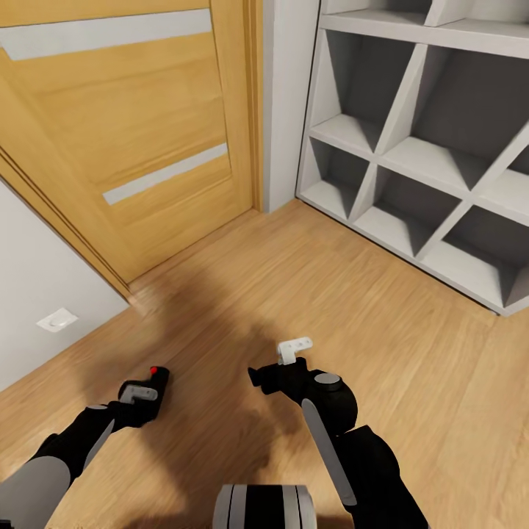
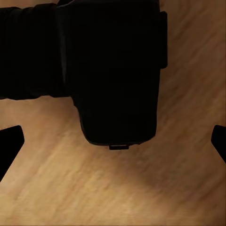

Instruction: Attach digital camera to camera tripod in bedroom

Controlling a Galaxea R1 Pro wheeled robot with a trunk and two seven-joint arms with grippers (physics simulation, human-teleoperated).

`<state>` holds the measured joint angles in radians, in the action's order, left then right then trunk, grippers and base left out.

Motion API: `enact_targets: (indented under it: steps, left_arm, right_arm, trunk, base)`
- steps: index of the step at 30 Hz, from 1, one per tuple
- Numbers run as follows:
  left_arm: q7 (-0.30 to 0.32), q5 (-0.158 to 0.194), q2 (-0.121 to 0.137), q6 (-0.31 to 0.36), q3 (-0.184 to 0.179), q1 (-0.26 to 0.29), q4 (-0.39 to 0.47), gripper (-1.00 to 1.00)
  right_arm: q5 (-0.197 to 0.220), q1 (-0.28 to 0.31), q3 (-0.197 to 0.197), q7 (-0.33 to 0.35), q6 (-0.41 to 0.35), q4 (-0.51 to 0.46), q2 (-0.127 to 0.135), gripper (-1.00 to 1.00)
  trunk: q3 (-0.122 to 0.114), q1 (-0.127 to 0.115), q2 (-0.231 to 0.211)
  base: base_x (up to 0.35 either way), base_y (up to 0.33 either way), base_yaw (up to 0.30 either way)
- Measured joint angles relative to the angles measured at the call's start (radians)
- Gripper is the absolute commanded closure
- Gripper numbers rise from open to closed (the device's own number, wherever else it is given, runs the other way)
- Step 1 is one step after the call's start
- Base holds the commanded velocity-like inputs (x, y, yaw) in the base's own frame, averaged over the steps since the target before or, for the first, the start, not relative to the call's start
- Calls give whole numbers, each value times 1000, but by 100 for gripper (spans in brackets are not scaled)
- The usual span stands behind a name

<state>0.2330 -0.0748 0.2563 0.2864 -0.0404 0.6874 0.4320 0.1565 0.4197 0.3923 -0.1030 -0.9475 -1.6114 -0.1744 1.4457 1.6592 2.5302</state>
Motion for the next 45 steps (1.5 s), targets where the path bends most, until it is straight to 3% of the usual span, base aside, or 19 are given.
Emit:
enact_targets:
  steps: [4,17,30,45]
  left_arm:
    - [0,1,0,0,0,0,-1,-100]
    - [0,5,1,-2,2,-1,-1,-100]
    - [-2,6,6,-64,3,-2,-5,-100]
    - [-4,6,2,-79,3,-3,-6,-100]
  right_arm:
    - [0,0,0,0,0,0,0,-100]
    - [0,0,0,0,0,0,0,-100]
    - [0,0,0,0,0,0,0,-100]
    - [0,0,0,0,0,0,0,-100]
  trunk:
    - [15,2,1]
    - [16,2,1]
    - [16,1,1]
    - [16,2,1]
  base:
    - [0,0,0]
    - [0,0,0]
    - [94,0,0]
    - [76,0,0]
